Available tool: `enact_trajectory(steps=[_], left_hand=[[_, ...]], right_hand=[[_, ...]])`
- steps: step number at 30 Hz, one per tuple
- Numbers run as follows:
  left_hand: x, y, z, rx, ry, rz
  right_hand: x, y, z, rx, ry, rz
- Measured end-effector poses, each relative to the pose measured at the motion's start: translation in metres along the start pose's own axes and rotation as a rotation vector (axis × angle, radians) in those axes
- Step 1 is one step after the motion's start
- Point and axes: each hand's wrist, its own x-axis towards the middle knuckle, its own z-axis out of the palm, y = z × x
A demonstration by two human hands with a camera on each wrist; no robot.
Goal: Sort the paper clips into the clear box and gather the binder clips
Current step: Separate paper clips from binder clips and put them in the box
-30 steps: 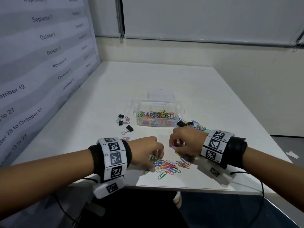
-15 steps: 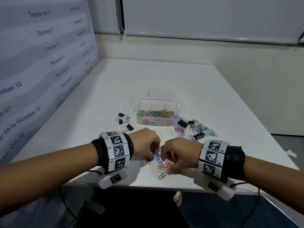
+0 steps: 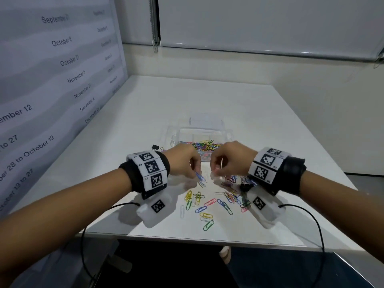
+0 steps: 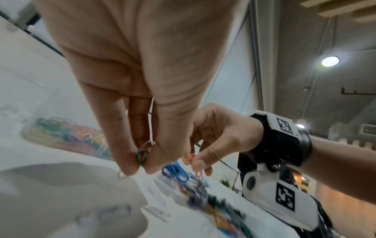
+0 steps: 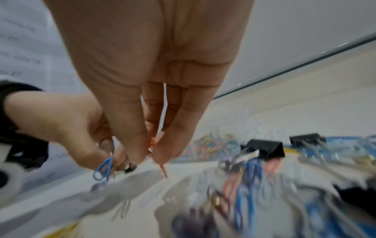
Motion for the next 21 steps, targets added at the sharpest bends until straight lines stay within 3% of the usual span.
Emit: enact_trajectory(steps=[6,10,16,21], left_hand=[[0.025,-0.009,-0.034,-0.236,0.23,-0.08],[0.042,-0.014,-0.042,-0.361,0.367,-0.128],[0.051,-0.025,-0.034,-0.27,0.305,-0.155],[0.033,-0.018,-0.03,-0.149,0.249,-0.018]], right_hand=[[0.032,0.013,-0.032,0.075,0.249,0.072],[0.053,0.018,-0.035,0.044,0.29,0.128],[0.054,0.016,-0.027,-0.098,0.161,0.165],[0.028,0.01,-0.025,-0.116,0.18,0.065]])
